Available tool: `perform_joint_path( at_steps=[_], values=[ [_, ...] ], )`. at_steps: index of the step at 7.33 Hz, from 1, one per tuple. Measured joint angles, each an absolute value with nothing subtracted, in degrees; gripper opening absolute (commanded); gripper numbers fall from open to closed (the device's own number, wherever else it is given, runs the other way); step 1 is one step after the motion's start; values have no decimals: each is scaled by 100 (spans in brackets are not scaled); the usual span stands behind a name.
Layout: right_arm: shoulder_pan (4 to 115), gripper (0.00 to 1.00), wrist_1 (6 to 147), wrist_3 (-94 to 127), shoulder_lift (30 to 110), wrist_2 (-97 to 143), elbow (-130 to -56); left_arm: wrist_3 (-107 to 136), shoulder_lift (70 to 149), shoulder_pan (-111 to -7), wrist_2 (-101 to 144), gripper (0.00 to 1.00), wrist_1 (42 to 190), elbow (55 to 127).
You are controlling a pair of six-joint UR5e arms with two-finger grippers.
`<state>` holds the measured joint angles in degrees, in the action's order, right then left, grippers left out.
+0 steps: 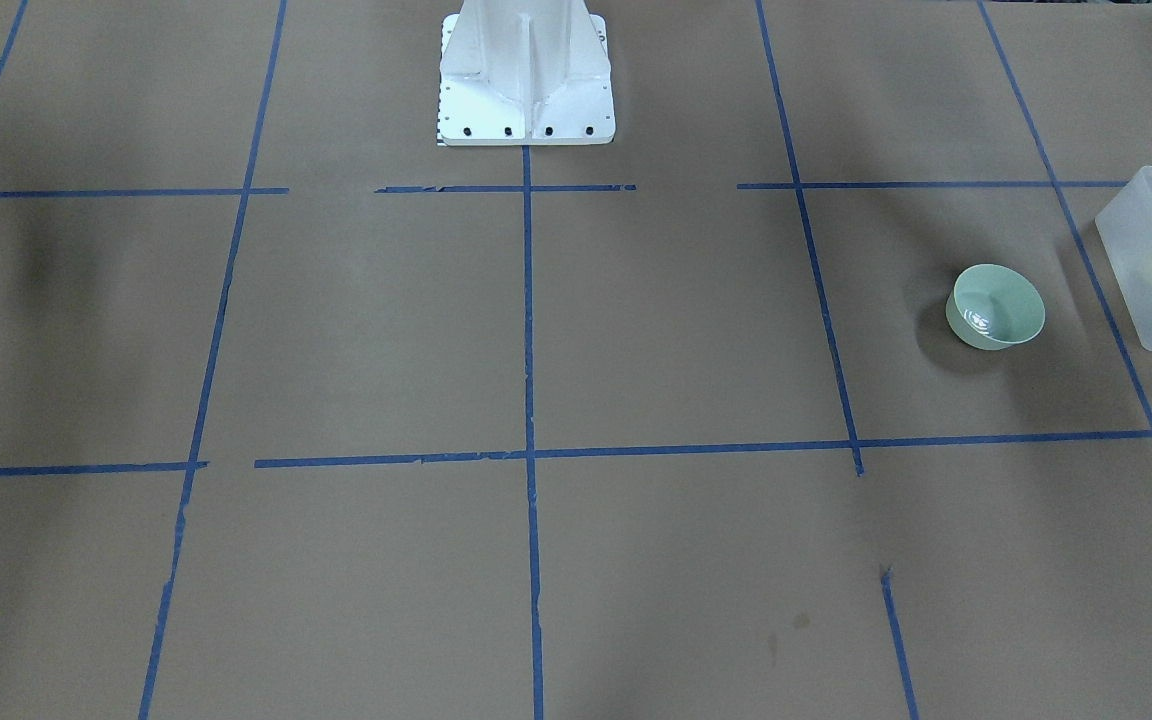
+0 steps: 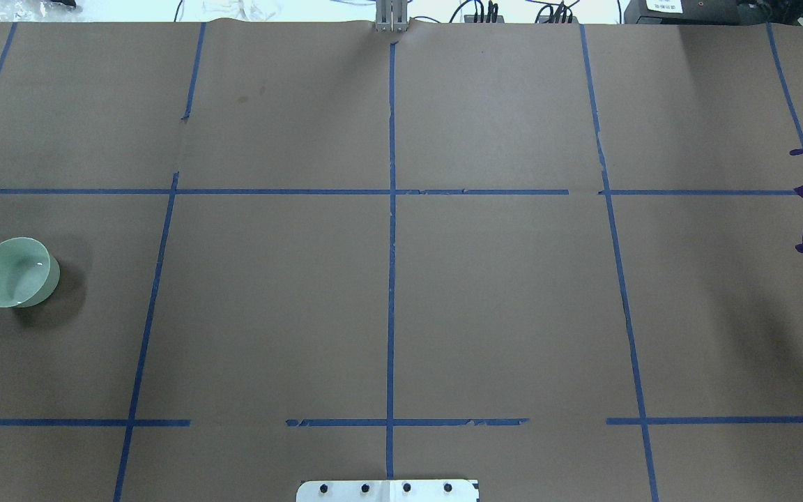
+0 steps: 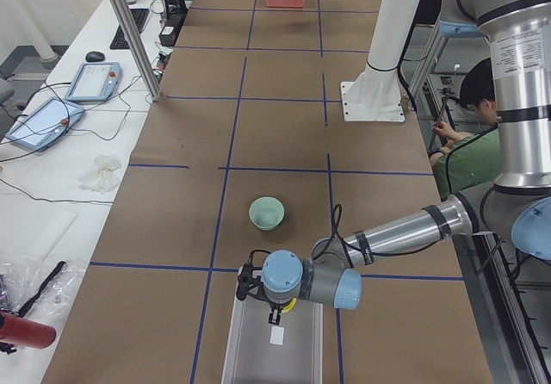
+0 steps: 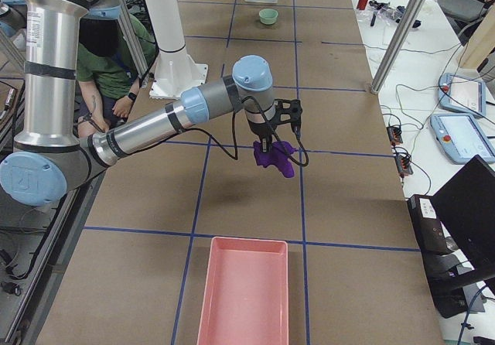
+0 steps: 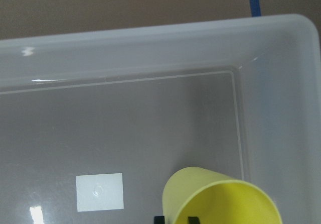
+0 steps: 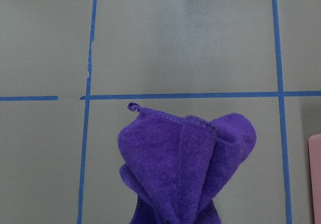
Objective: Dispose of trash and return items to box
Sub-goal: 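Carry the purple cloth with the right gripper over the pink bin and release it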
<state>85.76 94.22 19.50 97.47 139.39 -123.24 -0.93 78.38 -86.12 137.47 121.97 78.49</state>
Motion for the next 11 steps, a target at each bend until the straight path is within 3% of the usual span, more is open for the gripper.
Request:
perform_joint_path(
  at_steps=[1,5,8,11],
  values=[
    [8599,0,9424,1945,9747,13939,-12325,-112,7880,-8614,13724,99,12184,7944],
    [8635,0,9445,1795,9765,13904,-12221,-300,7632,-8756,13636,100,12046,9096],
    [9143,0,9985,499,9762,13520,-12013,12,7561,-8921,13347,100,11462,10241],
    [9839,0,10122,-1358,9496,12770,-11108,1916,7591,-8163,13264,100,12815,10286]
  ],
)
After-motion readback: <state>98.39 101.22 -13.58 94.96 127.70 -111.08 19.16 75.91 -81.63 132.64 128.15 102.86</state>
